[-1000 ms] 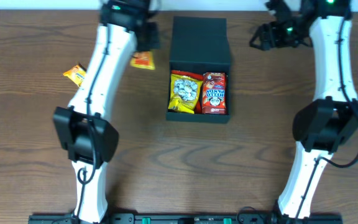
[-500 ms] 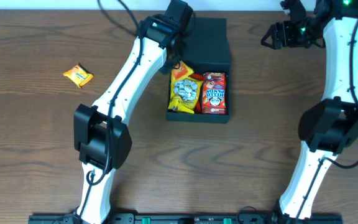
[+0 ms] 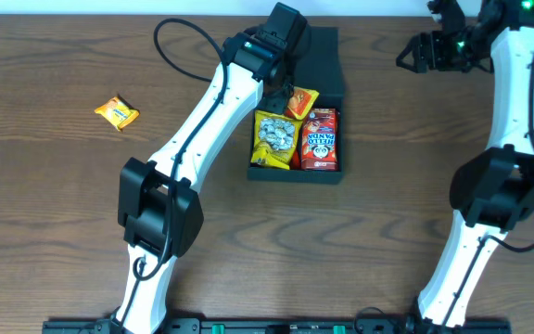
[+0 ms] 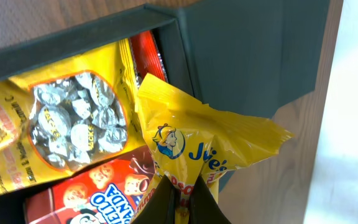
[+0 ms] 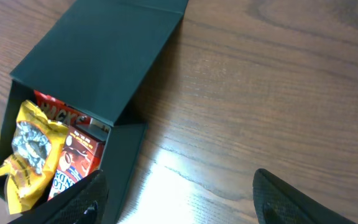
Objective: Pack container
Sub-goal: 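Carry the Julie's packet right and lower it into the green box, then open the left gripper, release the packet, and lift out, then push the Julie's packet down into the box with right gripper, then move left gripper over the last yellow packet on the table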
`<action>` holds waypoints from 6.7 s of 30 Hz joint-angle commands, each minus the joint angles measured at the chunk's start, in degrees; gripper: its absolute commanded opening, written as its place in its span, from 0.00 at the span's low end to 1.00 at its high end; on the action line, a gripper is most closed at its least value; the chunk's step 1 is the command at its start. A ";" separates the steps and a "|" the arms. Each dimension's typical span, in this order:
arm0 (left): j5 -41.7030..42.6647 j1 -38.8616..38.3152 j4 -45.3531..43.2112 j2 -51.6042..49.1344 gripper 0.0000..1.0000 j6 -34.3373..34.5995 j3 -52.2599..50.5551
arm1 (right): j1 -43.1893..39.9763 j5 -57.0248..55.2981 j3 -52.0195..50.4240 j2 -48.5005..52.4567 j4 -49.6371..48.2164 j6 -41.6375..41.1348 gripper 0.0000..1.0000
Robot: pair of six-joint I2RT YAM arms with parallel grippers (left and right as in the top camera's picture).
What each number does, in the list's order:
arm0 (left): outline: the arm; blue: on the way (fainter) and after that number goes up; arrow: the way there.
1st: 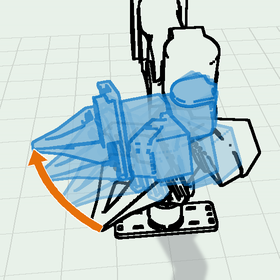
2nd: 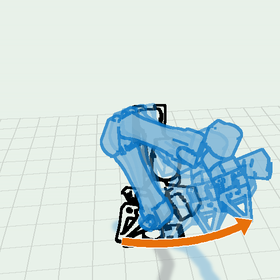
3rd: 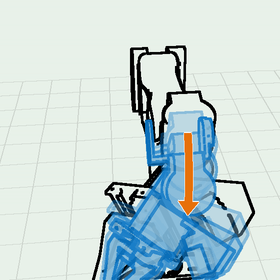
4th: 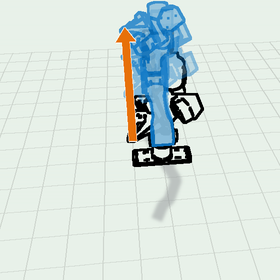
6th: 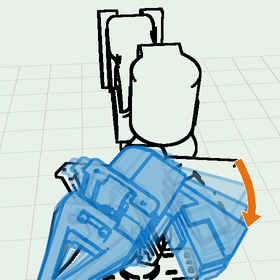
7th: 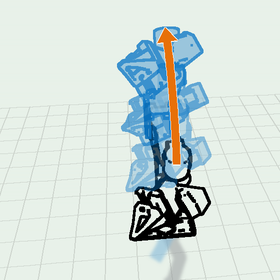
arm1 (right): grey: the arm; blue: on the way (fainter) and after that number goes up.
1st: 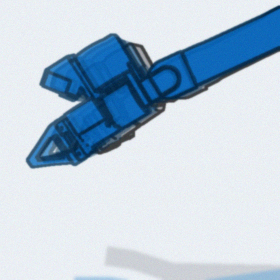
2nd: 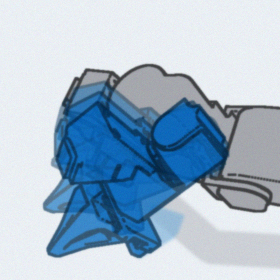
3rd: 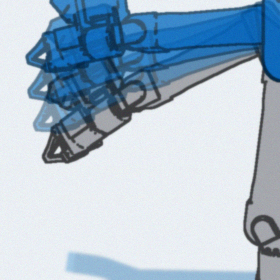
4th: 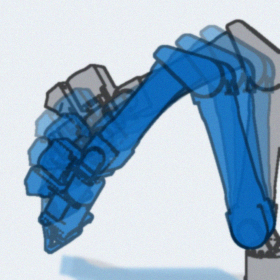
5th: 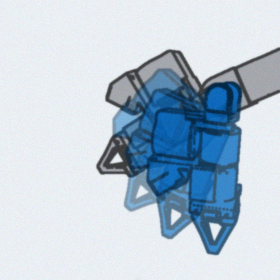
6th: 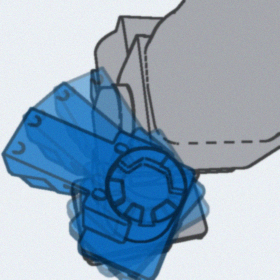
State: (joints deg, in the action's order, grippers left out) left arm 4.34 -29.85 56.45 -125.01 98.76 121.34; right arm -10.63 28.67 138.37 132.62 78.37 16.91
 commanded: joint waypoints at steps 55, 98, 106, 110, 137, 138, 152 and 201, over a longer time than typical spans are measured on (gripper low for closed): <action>3.72 0.20 -6.84 -8.07 0.95 -2.95 -0.42 | -0.59 1.79 1.18 -1.16 0.39 -0.81 0.75; 3.15 37.31 -8.17 9.49 0.95 -70.53 -0.42 | 17.11 15.32 -8.85 -1.14 -3.02 5.22 0.02; 6.21 43.78 -4.37 9.42 0.95 -76.37 -0.44 | 26.67 9.62 -16.17 -1.14 -13.51 0.37 0.01; 6.19 43.93 -4.13 9.42 0.95 -80.43 -0.44 | 29.68 2.21 -17.27 -1.03 -19.47 -4.46 0.01; 5.79 43.98 -4.37 9.42 0.95 -84.67 -0.44 | 33.00 1.46 -19.08 6.19 -23.19 -12.17 0.02; 5.79 43.98 -4.37 9.42 0.95 -84.67 -0.44 | 33.00 1.38 -19.08 6.19 -23.28 -12.17 0.01; 5.79 43.98 -4.33 8.33 0.95 -85.55 -0.46 | 31.01 2.23 -5.18 1.90 -14.34 -10.36 0.01; -4.20 41.48 3.28 -16.81 0.98 -66.99 -0.50 | 15.54 2.40 1.88 -5.84 -7.96 -5.03 0.62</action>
State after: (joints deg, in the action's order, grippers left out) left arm 0.86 11.57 59.57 -139.79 31.38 121.14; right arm 5.41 30.37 139.79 127.11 70.28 11.03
